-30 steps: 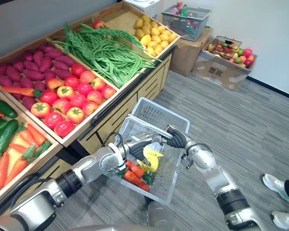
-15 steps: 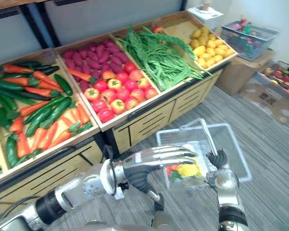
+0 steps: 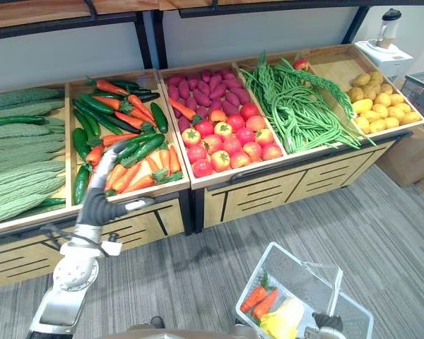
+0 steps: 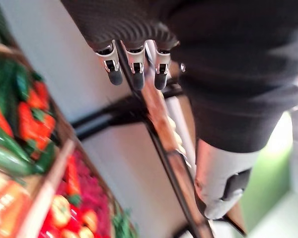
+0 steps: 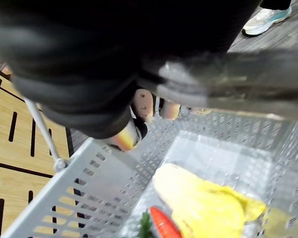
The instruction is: Pick vegetable in the basket
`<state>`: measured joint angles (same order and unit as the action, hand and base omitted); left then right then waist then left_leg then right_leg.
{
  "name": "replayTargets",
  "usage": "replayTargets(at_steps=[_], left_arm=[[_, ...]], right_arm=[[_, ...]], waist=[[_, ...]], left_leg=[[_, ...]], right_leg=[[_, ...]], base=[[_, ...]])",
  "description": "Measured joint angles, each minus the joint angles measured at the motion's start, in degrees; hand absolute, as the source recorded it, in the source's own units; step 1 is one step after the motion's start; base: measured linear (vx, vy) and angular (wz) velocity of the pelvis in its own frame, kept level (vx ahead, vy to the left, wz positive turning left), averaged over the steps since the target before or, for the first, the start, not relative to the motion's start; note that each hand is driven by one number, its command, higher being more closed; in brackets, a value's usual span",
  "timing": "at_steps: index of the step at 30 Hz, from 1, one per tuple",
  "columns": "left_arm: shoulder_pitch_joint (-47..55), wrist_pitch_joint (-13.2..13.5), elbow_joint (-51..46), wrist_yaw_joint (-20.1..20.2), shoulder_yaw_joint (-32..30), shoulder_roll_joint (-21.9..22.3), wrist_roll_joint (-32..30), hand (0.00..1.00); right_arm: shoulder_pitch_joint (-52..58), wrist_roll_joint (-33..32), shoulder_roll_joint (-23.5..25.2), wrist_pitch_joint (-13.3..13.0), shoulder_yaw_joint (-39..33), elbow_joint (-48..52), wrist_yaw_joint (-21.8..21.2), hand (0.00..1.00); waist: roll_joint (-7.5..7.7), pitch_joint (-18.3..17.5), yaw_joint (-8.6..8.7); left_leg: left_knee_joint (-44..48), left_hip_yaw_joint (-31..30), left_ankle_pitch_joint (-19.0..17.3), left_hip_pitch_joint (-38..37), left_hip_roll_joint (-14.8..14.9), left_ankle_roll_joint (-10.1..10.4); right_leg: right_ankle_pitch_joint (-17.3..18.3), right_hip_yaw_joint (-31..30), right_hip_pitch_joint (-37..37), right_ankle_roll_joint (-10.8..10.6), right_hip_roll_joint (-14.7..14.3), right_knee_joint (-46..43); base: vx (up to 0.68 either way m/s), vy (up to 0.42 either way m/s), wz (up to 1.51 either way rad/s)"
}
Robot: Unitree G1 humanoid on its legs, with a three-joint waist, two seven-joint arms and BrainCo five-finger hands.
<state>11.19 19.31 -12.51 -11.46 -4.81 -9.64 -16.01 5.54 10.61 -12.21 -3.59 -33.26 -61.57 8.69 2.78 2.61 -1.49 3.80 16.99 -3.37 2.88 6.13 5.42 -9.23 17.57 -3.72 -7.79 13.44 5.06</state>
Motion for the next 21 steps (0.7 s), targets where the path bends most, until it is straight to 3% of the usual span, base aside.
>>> replayTargets(at_steps=[8,10,12,16,21], left_arm=[[1.91,-4.65,18.66,-7.94,-15.63,5.74,-0.45,0.0],[2.2,-7.11,25.39,-9.81,-19.25,7.08,0.13,0.0],[2.6,-8.31,30.51,-10.75,-21.9,7.92,0.25,0.0],[2.6,-8.93,45.84,-10.95,-28.67,9.08,6.91,0.0],[2.59,-11.26,62.01,-9.82,-32.2,9.4,11.15,0.0]], right_arm=[[1.28,-0.81,4.41,-1.1,-1.22,0.34,1.36,1.0],[1.51,-1.93,5.68,-1.78,-1.3,0.69,1.88,1.0],[1.97,-1.96,6.7,-1.74,-1.37,1.53,2.27,1.0],[3.09,-1.93,7.99,-1.75,-1.35,2.88,2.9,1.0],[2.39,-1.86,8.02,-1.7,-2.22,2.0,2.99,1.0]], waist=[[1.05,-2.28,-0.08],[1.24,-2.37,-0.06],[1.35,-2.76,-0.12],[1.46,-4.28,-0.01],[1.5,-4.32,0.25]], left_leg=[[-3.7,-4.45,2.37,-0.31,-0.98,0.15],[-4.36,-5.07,2.72,-0.92,-1.04,0.06],[-5.76,-4.99,2.97,-2.13,-1.04,0.07],[-7.82,-4.56,3.01,-3.43,-1.11,0.15],[-8.76,-3.8,3.34,-4.46,-1.27,0.63]], right_leg=[[1.1,4.59,2.17,0.66,0.29,0.73],[1.27,5.43,3.03,0.63,0.29,0.83],[1.58,5.52,3.74,0.68,0.17,0.83],[2.49,5.36,4.06,0.16,0.05,0.84],[2.6,4.45,3.91,0.07,-0.04,0.88]], base=[[-0.02,0.002,0.31],[0.0,-0.003,0.14],[0.0,-0.003,0.03],[0.01,0.0,-0.04],[0.06,0.005,-0.08]])
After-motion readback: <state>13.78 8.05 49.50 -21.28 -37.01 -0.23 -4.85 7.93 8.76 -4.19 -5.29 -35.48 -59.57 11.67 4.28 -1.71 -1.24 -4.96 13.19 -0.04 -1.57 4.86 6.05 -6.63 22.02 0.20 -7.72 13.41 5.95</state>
